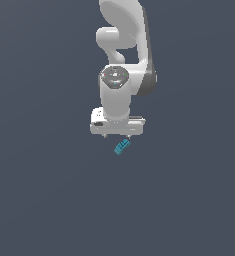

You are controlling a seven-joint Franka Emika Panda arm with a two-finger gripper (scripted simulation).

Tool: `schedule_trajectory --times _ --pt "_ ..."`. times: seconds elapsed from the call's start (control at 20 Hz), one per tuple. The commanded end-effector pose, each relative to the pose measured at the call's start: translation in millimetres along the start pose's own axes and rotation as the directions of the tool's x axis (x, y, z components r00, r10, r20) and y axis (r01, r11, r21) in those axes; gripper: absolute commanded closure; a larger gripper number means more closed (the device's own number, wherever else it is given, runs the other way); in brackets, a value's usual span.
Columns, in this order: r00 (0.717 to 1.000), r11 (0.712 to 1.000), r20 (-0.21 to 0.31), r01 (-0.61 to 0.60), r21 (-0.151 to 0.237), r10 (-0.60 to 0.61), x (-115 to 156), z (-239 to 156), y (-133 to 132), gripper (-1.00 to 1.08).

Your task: Pick up the object and move it to a goal position.

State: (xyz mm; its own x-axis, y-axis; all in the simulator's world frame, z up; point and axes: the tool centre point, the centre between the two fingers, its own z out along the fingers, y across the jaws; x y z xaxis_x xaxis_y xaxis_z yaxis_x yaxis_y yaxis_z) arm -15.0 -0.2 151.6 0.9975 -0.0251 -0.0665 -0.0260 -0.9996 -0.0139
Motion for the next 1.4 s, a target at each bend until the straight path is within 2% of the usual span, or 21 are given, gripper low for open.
schedule_trajectory --times 0.0,0.8,1.35 --pt "1.0 1.0 0.0 0.0 0.0 0.0 0.0 0.0 0.0 -0.92" --pt "1.0 1.0 0.012 -0.008 -0.001 0.008 2.0 -4.5 4.3 -0.92" --pt "0.989 0.989 -0.002 -0.151 0.001 0.151 -1.3 13.9 -4.3 -0.92"
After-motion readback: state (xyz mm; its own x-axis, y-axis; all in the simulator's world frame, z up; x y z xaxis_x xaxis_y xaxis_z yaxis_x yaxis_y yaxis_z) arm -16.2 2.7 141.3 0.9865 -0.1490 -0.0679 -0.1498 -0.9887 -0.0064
